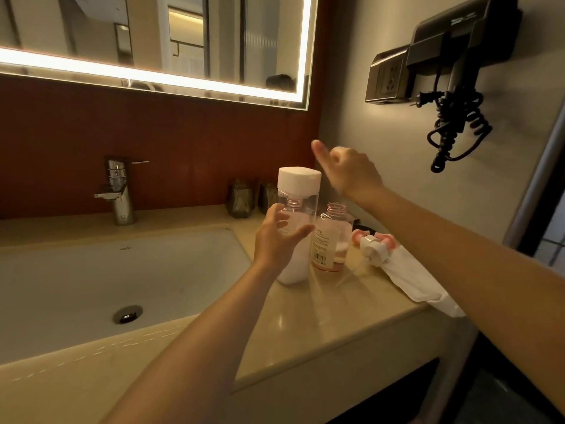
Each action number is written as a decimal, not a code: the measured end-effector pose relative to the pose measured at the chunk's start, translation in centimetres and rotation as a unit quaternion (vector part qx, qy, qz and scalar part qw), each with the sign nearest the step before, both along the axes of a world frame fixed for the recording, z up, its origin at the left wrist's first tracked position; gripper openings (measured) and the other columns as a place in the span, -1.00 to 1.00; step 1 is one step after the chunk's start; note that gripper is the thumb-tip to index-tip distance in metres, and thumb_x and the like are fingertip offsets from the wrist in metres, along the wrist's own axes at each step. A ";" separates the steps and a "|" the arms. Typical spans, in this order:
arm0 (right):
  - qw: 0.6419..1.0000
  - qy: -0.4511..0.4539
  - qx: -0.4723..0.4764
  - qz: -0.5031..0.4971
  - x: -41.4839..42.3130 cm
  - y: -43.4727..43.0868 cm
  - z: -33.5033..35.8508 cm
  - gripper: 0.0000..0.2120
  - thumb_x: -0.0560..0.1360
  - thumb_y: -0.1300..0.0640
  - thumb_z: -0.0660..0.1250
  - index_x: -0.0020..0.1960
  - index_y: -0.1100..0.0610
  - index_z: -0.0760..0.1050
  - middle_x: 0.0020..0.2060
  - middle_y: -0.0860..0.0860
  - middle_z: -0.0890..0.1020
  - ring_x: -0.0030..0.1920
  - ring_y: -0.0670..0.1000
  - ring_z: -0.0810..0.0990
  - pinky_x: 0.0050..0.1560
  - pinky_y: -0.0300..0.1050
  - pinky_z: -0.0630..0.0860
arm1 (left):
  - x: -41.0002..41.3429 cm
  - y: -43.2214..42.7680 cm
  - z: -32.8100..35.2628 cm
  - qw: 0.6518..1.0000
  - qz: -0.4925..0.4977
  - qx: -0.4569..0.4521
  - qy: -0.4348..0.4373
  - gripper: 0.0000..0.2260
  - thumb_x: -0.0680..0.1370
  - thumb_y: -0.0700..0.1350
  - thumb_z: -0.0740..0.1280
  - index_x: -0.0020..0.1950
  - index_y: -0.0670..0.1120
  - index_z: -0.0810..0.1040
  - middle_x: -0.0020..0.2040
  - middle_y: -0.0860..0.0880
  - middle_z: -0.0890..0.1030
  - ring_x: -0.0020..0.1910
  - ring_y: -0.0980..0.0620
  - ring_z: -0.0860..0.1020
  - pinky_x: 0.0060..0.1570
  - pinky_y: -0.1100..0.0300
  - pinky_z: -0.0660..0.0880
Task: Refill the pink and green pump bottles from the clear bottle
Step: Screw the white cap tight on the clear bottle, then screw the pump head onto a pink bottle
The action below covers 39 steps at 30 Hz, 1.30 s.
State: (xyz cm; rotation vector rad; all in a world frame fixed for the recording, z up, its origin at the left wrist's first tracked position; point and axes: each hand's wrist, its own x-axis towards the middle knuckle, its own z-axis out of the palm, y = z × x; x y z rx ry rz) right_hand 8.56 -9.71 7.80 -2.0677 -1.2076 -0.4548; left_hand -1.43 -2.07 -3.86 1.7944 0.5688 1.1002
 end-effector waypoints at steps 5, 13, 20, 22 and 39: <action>0.985 0.053 -0.085 -0.138 6.4 -2.9 -5.4 -0.53 0.55 -0.22 0.09 -0.17 0.17 0.47 -0.29 0.07 0.54 -0.21 0.09 0.52 -0.28 -0.14 0.37 | 1.1 1.2 -0.2 1.000 -0.001 0.011 0.009 -0.40 0.41 0.02 0.45 0.35 -0.10 0.30 0.20 -0.07 0.50 0.09 0.07 0.44 0.00 0.22 0.38; 0.952 0.090 -0.191 -0.224 10.4 -4.5 -11.6 -0.52 0.50 -0.24 0.14 0.15 0.13 0.47 0.04 0.11 0.59 0.00 0.13 0.54 -0.12 -0.09 0.43 | 3.6 2.6 -0.4 1.000 -0.005 -0.021 0.002 -0.29 0.45 0.02 0.40 0.49 -0.03 0.12 0.31 -0.08 0.43 0.30 -0.03 0.39 0.14 0.11 0.36; 0.948 0.061 -0.252 -0.187 11.0 -3.9 -13.0 -0.59 0.52 -0.19 0.10 0.22 0.03 0.43 0.12 0.07 0.56 0.10 0.13 0.51 -0.12 -0.09 0.36 | 1.8 -1.5 -3.8 0.965 0.178 0.192 0.003 -0.29 0.39 0.20 0.39 0.40 -0.13 0.26 0.32 -0.15 0.35 0.24 -0.08 0.35 0.19 0.10 0.36; 0.950 0.068 -0.262 -0.155 11.0 -4.0 -12.7 -0.63 0.54 -0.13 0.11 0.24 0.04 0.40 0.16 0.08 0.54 0.14 0.15 0.48 -0.09 -0.08 0.35 | 1.5 -2.8 -4.7 0.961 0.144 0.236 0.028 -0.42 0.43 0.13 0.39 0.32 -0.13 0.34 0.23 -0.13 0.43 0.10 -0.06 0.45 -0.07 0.22 0.42; 0.994 0.052 -0.053 -0.084 11.9 -8.0 -10.6 -0.64 0.58 -0.09 0.13 0.25 0.10 0.38 0.50 -0.06 0.13 0.29 0.14 0.44 0.04 -0.11 0.37 | 8.8 -4.9 -0.4 0.946 0.190 0.156 0.212 -0.17 0.41 0.25 0.36 0.48 -0.08 0.02 0.34 -0.10 0.42 0.16 -0.12 0.52 -0.05 0.09 0.51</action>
